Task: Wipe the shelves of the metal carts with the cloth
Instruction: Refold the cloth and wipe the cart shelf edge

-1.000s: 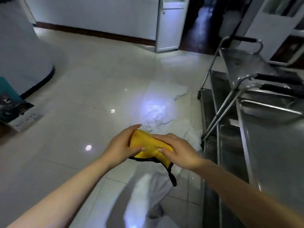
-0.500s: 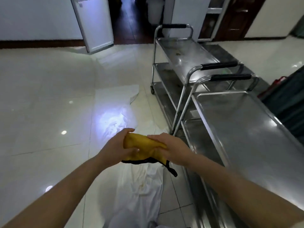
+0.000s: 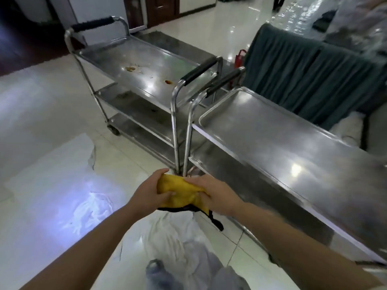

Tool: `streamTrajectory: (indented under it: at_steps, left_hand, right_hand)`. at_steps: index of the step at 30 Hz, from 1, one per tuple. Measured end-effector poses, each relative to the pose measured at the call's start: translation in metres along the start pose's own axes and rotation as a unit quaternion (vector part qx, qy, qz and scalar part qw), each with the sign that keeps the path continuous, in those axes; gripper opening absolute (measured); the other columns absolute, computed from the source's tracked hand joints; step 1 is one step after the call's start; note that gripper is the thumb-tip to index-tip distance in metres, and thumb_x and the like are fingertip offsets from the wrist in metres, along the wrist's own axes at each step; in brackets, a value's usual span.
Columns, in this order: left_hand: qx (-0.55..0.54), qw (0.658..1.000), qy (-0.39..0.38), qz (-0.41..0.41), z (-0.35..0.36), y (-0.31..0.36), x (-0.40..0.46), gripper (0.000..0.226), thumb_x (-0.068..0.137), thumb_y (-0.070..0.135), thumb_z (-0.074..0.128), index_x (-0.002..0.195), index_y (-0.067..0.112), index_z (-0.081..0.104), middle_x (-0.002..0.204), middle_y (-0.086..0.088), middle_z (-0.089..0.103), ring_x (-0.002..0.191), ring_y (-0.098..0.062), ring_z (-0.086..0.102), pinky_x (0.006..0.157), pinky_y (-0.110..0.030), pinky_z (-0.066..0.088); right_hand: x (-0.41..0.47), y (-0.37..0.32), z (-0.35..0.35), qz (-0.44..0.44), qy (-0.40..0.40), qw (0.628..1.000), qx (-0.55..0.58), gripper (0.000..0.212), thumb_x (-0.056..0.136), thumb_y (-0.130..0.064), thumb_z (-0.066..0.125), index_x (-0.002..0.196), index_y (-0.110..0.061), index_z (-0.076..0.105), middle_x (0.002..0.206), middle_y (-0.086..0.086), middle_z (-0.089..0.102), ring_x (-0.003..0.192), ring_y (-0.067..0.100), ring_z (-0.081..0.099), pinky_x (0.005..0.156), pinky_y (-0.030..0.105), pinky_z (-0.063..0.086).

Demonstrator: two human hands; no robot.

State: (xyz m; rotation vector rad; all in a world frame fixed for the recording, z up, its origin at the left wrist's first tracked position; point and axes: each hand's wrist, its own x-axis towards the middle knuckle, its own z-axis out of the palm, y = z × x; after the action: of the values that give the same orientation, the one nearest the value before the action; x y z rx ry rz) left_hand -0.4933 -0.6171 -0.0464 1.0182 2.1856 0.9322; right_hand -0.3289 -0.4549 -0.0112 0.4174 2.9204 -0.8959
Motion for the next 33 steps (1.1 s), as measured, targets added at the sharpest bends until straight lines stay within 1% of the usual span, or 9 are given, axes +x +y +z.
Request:
streamTrajectory:
  at_steps: [3, 8, 14, 16, 19, 24, 28, 31, 33]
  left_hand:
    - [0.017, 0.997, -0.070, 0.018, -0.007, -0.004, 0.032, 0.048, 0.078, 0.042, 0.075, 0.112, 0.043, 0.042, 0.102, 0.013, 0.056, 0.089, -0.007, 0.055, 0.066, -0.022, 0.045]
    - [0.039, 0.988, -0.146, 0.034, 0.009, -0.007, 0.070, 0.050, 0.077, 0.044, 0.075, 0.115, 0.041, 0.043, 0.110, 0.008, 0.059, 0.099, -0.016, 0.057, 0.081, -0.036, 0.052]
    - [0.064, 0.982, -0.176, 0.003, 0.035, -0.010, 0.115, 0.055, 0.082, 0.043, 0.072, 0.127, 0.041, 0.041, 0.115, 0.012, 0.052, 0.101, -0.012, 0.054, 0.076, -0.021, 0.045]
    - [0.076, 0.981, -0.176, -0.010, 0.048, -0.014, 0.131, 0.056, 0.085, 0.042, 0.068, 0.133, 0.034, 0.043, 0.114, 0.011, 0.052, 0.102, -0.012, 0.054, 0.079, -0.021, 0.044]
    - [0.072, 0.983, -0.164, -0.032, 0.072, -0.026, 0.157, 0.046, 0.088, 0.042, 0.064, 0.129, 0.028, 0.048, 0.109, 0.009, 0.056, 0.101, -0.014, 0.057, 0.082, -0.026, 0.047]
    - [0.052, 0.982, -0.179, -0.020, 0.129, -0.080, 0.208, 0.040, 0.089, 0.038, 0.064, 0.127, 0.031, 0.051, 0.109, 0.012, 0.057, 0.102, -0.011, 0.056, 0.083, -0.025, 0.043]
    - [0.029, 0.979, -0.203, -0.006, 0.194, -0.155, 0.260, 0.041, 0.089, 0.028, 0.064, 0.129, 0.026, 0.054, 0.119, 0.006, 0.062, 0.110, -0.015, 0.058, 0.096, -0.033, 0.046]
    - [0.044, 0.978, -0.201, 0.022, 0.257, -0.215, 0.303, 0.042, 0.091, 0.026, 0.061, 0.132, 0.024, 0.053, 0.128, 0.001, 0.059, 0.117, -0.019, 0.055, 0.103, -0.038, 0.042]
    - [0.066, 0.977, -0.198, 0.046, 0.302, -0.250, 0.332, 0.040, 0.092, 0.024, 0.058, 0.132, 0.020, 0.053, 0.128, -0.002, 0.059, 0.117, -0.021, 0.055, 0.101, -0.037, 0.042]
  right_hand:
    - [0.002, 0.003, 0.002, 0.045, 0.017, 0.999, -0.024, 0.046, 0.100, -0.028, 0.044, 0.144, -0.038, 0.037, 0.128, 0.000, 0.052, 0.113, 0.020, 0.052, 0.090, 0.036, 0.047]
    - [0.002, 0.028, 0.007, 0.081, 0.041, 0.995, -0.033, 0.044, 0.099, -0.028, 0.043, 0.142, -0.037, 0.041, 0.131, 0.000, 0.053, 0.109, 0.022, 0.056, 0.083, 0.033, 0.048]
    - [0.019, 0.080, 0.015, 0.101, 0.059, 0.993, -0.010, 0.042, 0.099, -0.030, 0.045, 0.140, -0.036, 0.045, 0.121, 0.000, 0.055, 0.097, 0.023, 0.060, 0.070, 0.024, 0.040]
    - [0.027, 0.097, 0.024, 0.104, 0.062, 0.993, -0.014, 0.041, 0.100, -0.033, 0.043, 0.141, -0.038, 0.043, 0.123, 0.000, 0.054, 0.097, 0.022, 0.060, 0.070, 0.023, 0.039]
    - [0.037, 0.124, 0.047, 0.101, 0.068, 0.993, -0.013, 0.041, 0.099, -0.033, 0.045, 0.140, -0.037, 0.044, 0.122, -0.001, 0.056, 0.095, 0.020, 0.060, 0.067, 0.023, 0.042]
    - [0.058, 0.187, 0.116, 0.168, 0.107, 0.978, 0.062, 0.042, 0.095, -0.024, 0.051, 0.136, -0.036, 0.050, 0.121, -0.002, 0.059, 0.097, 0.019, 0.061, 0.074, 0.025, 0.049]
    - [0.086, 0.260, 0.206, 0.227, 0.165, 0.947, 0.155, 0.048, 0.091, -0.003, 0.055, 0.130, -0.030, 0.058, 0.120, -0.007, 0.060, 0.105, 0.007, 0.057, 0.088, 0.009, 0.041]
    - [0.110, 0.328, 0.275, 0.253, 0.192, 0.929, 0.189, 0.049, 0.090, 0.001, 0.053, 0.130, -0.027, 0.057, 0.121, -0.016, 0.053, 0.109, -0.009, 0.046, 0.090, -0.003, 0.028]
    - [0.125, 0.381, 0.315, 0.258, 0.176, 0.934, 0.175, 0.045, 0.091, 0.000, 0.052, 0.129, -0.023, 0.059, 0.125, -0.008, 0.058, 0.113, -0.002, 0.049, 0.091, -0.004, 0.026]
